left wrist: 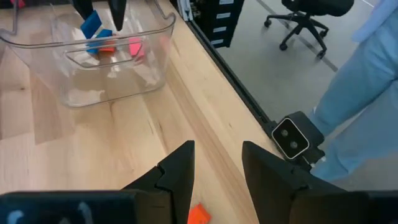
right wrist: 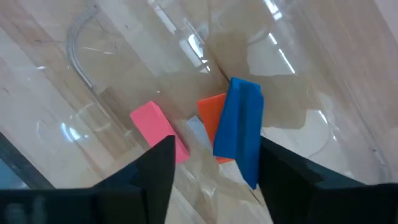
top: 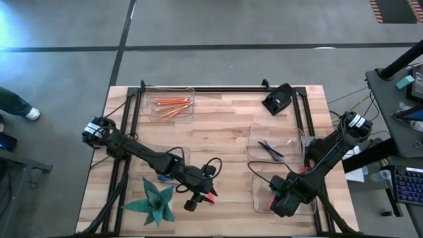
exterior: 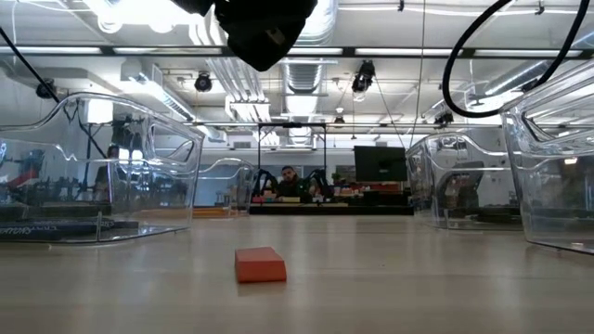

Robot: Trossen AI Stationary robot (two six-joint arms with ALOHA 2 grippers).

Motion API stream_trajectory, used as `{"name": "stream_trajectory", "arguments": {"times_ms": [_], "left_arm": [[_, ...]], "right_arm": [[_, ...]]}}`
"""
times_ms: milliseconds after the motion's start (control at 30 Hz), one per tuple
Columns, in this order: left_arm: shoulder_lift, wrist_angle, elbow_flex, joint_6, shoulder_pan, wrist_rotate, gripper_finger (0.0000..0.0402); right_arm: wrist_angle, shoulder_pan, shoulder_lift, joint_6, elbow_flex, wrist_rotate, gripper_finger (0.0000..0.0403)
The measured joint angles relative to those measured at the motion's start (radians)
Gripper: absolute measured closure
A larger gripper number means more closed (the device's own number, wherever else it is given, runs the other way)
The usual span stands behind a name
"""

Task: Sort crayons/erasers/pens/pencils in bins
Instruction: Put the blue eraser into the bottom right transparent bin, then put the orange eraser into the bottom right transparent bin

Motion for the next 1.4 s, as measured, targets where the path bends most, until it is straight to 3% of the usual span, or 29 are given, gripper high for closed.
{"name": "stream_trajectory", "arguments": {"times_ms": [300, 600, 900, 1000, 1167, 1400], "left_arm": [[-0.007, 0.001, 0.002, -0.001, 0.001, -0.005, 0.0281], [-0.02, 0.001, 0.002, -0.002, 0.0, -0.047, 0.0281], [-0.032, -0.001, 0.002, -0.002, 0.0, -0.051, 0.0281], [-0.037, 0.0, 0.002, -0.003, 0.0, -0.051, 0.0281], [-0.037, 0.0, 0.002, -0.004, -0.002, -0.051, 0.0281], [-0.046, -0.006, 0.007, -0.004, -0.013, -0.065, 0.0281]], "right_arm": [[-0.002, 0.0, 0.0, -0.042, 0.049, 0.001, 0.0156], [-0.001, 0.0, -0.001, -0.163, 0.08, 0.043, 0.0169], [-0.001, 0.011, 0.001, -0.599, 0.077, 0.158, 0.0172], [-0.002, 0.008, 0.001, -0.677, 0.077, 0.17, 0.0172], [-0.001, 0.004, 0.001, -0.667, 0.077, 0.206, 0.0172], [-0.047, 0.003, -0.004, -0.523, 0.142, 0.272, 0.0172]]}}
